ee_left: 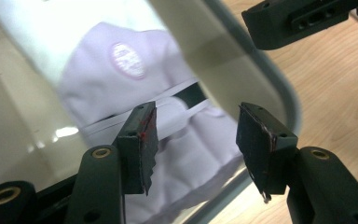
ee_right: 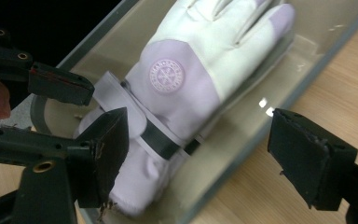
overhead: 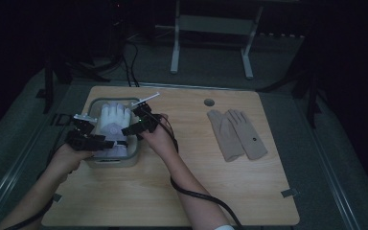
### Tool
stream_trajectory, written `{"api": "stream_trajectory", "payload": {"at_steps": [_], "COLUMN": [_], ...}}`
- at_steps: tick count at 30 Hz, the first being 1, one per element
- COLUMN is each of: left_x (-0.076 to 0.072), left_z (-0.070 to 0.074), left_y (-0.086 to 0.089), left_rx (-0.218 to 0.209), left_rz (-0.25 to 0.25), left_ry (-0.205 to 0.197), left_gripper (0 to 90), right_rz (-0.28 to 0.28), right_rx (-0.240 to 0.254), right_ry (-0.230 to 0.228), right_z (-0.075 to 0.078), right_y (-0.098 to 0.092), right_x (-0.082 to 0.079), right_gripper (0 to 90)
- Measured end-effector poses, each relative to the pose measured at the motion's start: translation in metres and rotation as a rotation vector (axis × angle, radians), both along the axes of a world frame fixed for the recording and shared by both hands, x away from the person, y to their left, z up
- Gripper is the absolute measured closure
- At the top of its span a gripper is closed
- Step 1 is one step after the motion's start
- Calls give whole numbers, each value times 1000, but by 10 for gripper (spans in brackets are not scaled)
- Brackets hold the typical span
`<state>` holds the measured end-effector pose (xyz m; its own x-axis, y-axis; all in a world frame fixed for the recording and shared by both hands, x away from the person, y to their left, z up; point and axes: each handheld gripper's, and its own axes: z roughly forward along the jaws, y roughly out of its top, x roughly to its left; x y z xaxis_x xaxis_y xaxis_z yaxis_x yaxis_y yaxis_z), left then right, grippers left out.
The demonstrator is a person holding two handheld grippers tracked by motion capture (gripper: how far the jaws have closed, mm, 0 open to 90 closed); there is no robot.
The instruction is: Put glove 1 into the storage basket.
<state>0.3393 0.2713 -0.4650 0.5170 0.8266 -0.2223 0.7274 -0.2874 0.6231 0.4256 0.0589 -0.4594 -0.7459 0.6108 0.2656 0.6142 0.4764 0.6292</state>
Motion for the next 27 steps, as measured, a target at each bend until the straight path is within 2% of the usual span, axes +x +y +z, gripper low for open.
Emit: {"api": "stream_trajectory", "payload": {"at_steps": [7, 11, 19, 21, 23, 27], "left_x": [-5, -6, -11, -13, -14, -15], "left_z": [-3, -3, -2, -3, -4, -6], "left_y": [-21, -31, -55, -61, -65, -74], "left_rx": [-20, -31, -69, -74, -80, -95], "left_rz": [-49, -74, -131, -143, -153, -166], "left_ry": [-4, -9, -48, -69, -75, -84], "left_gripper": [486, 494, 507, 506, 506, 518], "right_rz": [3, 0, 14, 17, 20, 19], "right_rx": [0, 0, -21, -30, -49, -43], "right_ry": [-23, -30, -26, -24, -38, -61], "right_z": [2, 2, -4, -5, -5, -4], "right_y": [-32, -44, -75, -83, -92, -104], "right_x": [-3, -4, -9, -9, -9, -11], "right_gripper": [206, 203, 169, 152, 140, 140]}}
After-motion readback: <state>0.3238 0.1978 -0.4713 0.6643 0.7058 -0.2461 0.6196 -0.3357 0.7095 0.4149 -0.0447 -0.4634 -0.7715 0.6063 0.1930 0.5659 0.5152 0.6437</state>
